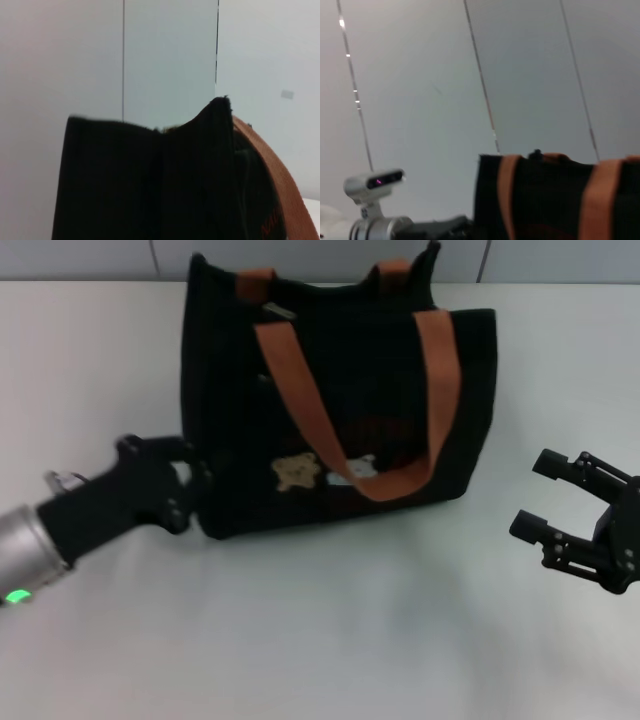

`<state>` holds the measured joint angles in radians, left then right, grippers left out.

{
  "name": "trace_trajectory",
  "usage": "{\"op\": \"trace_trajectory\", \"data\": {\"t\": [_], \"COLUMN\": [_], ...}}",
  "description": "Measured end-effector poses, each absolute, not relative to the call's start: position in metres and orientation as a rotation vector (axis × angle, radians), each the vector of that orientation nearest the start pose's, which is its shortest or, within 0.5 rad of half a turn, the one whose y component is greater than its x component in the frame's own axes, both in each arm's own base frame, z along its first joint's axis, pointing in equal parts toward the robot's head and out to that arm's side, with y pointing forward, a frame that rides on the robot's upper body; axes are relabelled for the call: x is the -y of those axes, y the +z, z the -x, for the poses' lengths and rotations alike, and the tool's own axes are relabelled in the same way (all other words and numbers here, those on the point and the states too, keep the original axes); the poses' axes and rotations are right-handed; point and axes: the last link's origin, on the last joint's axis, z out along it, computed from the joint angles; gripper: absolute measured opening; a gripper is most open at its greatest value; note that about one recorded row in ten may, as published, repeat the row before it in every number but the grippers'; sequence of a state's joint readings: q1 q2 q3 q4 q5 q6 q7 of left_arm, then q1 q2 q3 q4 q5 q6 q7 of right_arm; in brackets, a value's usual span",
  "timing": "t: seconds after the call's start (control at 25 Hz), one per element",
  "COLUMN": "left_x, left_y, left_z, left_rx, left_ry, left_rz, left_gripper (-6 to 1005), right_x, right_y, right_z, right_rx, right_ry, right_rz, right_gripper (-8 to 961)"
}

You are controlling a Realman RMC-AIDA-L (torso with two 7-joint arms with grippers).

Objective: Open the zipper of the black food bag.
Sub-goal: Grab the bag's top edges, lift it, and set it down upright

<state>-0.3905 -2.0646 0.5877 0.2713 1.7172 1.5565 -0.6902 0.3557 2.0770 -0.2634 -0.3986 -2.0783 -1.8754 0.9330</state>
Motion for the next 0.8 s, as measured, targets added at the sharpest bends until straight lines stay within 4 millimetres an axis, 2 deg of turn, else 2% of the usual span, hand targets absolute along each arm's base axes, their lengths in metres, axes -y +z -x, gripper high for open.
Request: {"op": "trace_trajectory", "data": {"t": [0.08, 0.12, 0.16, 0.2, 0.24, 0.44, 0.56, 0.6, 0.68, 0.72, 0.76, 0.8], "left_x": [-0.281, -0.282, -0.287, -0.287, -0.289, -0.303, -0.305, -0.305, -0.306, -0.306, -0.308, -0.308], "left_y": [0.003, 0.009, 0.029, 0.029, 0.038, 0.082, 0.110, 0.110, 0.122, 0.126, 0.132, 0.132], "left_z": [0.303, 0.302, 0.295, 0.295, 0.291, 0.261, 0.233, 0.233, 0.220, 0.214, 0.203, 0.203], "left_rx": [0.237, 0.216, 0.125, 0.125, 0.087, -0.101, -0.244, -0.244, -0.314, -0.337, -0.378, -0.378], "left_ry": [-0.887, -0.881, -0.851, -0.851, -0.834, -0.713, -0.604, -0.604, -0.538, -0.513, -0.471, -0.471], "left_rz": [2.407, 2.414, 2.453, 2.453, 2.474, 2.588, 2.632, 2.632, 2.636, 2.636, 2.636, 2.636], "left_gripper": [77, 77, 77, 77, 77, 77, 77, 77, 77, 76, 76, 76], "right_x": [-0.238, -0.239, -0.241, -0.241, -0.244, -0.249, -0.255, -0.257, -0.260, -0.263, -0.269, -0.269], "right_y": [0.004, 0.004, 0.001, 0.001, -0.002, -0.008, -0.015, -0.017, -0.022, -0.027, -0.042, -0.042], "right_z": [-0.303, -0.302, -0.299, -0.299, -0.296, -0.289, -0.282, -0.280, -0.278, -0.275, -0.267, -0.267], "right_rx": [-0.494, -0.494, -0.494, -0.494, -0.499, -0.501, -0.503, -0.511, -0.528, -0.545, -0.585, -0.585], "right_ry": [1.146, 1.152, 1.167, 1.167, 1.180, 1.200, 1.217, 1.220, 1.222, 1.221, 1.210, 1.210], "right_rz": [2.472, 2.474, 2.477, 2.477, 2.482, 2.495, 2.507, 2.509, 2.511, 2.516, 2.547, 2.547], "right_gripper": [834, 835, 835, 835, 835, 835, 834, 834, 834, 834, 834, 834]}}
